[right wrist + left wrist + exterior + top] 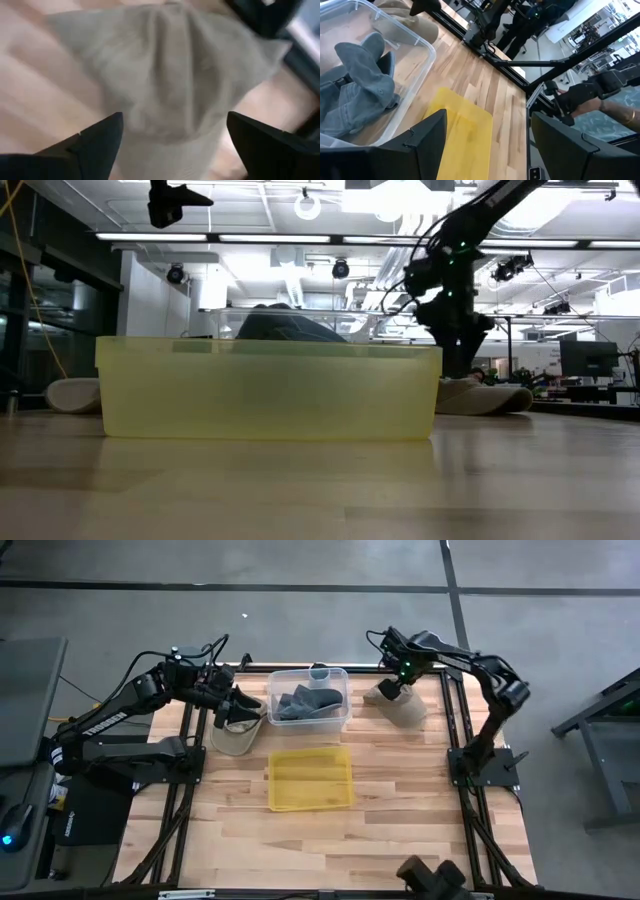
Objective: Pick & Place hat
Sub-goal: Put the right brown cap into the yellow bin
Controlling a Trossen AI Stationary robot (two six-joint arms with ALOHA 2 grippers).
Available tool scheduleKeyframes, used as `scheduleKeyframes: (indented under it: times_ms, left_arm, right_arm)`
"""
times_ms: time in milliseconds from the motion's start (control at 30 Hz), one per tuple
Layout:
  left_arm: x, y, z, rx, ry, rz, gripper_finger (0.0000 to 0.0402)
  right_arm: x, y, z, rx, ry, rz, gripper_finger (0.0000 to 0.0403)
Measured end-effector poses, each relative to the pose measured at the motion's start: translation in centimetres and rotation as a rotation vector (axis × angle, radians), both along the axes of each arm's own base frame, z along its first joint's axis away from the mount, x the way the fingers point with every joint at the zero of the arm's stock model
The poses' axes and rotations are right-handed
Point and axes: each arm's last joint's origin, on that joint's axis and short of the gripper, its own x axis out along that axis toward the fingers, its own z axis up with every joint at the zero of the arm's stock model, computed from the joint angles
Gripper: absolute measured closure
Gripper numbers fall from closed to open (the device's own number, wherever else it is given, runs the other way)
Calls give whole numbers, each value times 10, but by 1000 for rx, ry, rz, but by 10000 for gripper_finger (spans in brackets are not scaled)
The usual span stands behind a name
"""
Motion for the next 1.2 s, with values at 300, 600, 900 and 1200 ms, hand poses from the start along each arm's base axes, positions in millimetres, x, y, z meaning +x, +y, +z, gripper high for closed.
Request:
scheduleKeyframes:
  times_ms: [300, 600, 900, 1200]
  left_arm:
    - [0, 1, 0, -18, 8, 35, 135]
    - [0, 1, 0, -19, 10, 42, 135]
    - [0, 1, 0, -16, 12, 52, 135]
    - [0, 1, 0, -16, 12, 52, 135]
  right_arm:
    - [7, -20, -25, 79, 28, -33, 43]
    - [6, -30, -53, 132, 62, -54, 47]
    - [10, -31, -69, 185, 15, -103, 144]
    - [10, -32, -69, 185, 13, -103, 309]
